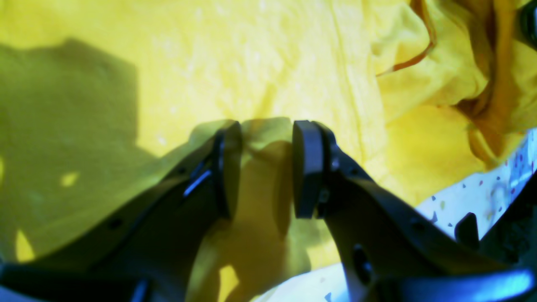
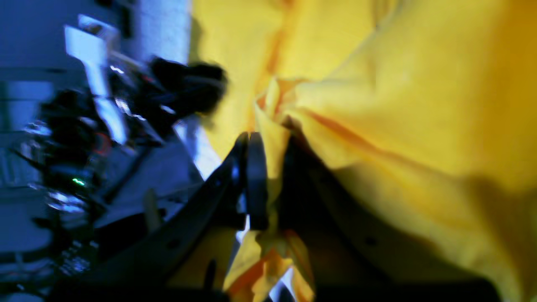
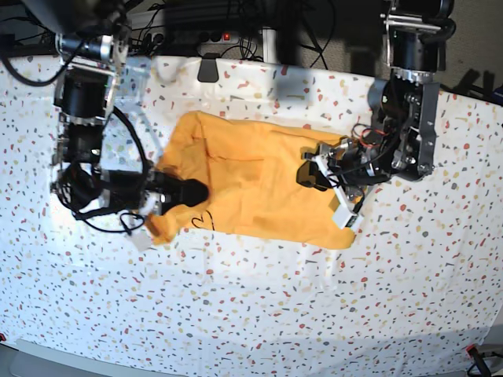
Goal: Fold the T-shirt properly
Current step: 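Fold the held end over toward the left gripper with the right gripper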
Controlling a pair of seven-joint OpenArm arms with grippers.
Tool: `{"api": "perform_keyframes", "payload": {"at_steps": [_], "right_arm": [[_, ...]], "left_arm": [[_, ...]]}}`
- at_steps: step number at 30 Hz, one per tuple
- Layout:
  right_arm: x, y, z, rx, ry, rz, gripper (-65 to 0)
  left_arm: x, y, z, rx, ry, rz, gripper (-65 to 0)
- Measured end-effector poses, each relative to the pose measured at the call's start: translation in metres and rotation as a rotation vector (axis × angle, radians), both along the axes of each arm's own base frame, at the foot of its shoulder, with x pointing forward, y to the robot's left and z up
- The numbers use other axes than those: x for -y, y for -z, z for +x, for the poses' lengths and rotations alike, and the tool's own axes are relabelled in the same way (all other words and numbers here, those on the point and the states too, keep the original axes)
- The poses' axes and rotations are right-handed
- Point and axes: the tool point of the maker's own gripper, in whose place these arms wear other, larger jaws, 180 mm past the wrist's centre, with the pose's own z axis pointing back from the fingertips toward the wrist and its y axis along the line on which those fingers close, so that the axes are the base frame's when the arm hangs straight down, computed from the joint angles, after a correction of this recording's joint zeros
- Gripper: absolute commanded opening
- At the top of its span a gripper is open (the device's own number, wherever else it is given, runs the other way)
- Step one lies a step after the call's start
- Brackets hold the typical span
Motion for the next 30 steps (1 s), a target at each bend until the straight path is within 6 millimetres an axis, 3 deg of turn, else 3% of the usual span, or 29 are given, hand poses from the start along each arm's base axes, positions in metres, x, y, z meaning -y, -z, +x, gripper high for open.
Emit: {"api": "perform_keyframes", "payload": {"at_steps": [10, 14, 19, 25, 27, 30], "right_arm": [[-0.118, -0.055, 0.022, 0.092, -0.1, 0.235, -65.0], [-0.15, -0.062, 0.022, 0.099, -0.144, 0.224, -65.0], [-0.144, -0.044, 0.026, 0.09, -0.117, 0.127, -65.0], [-0.142, -0.043, 0.029, 0.096, -0.103, 0.118, -65.0], [-0.143, -0.044, 0.029, 0.096, -0.103, 0.121, -65.0], [-0.142, -0.044, 0.029, 0.097, -0.102, 0.12, -65.0]], "left_arm": [[0.0, 0.0, 0.0, 0.0, 0.0, -0.001, -44.8], [0.0, 0.0, 0.0, -0.002, 0.001, -0.001, -44.8], [-0.007, -0.006, -0.007, -0.048, 0.066, 0.079, -44.8], [-0.013, -0.06, 0.003, 0.122, 0.102, 0.106, -44.8], [-0.026, -0.072, 0.012, 0.195, 0.089, 0.179, -44.8], [-0.068, -0.069, 0.032, 0.242, -0.051, 0.337, -44.8]]}}
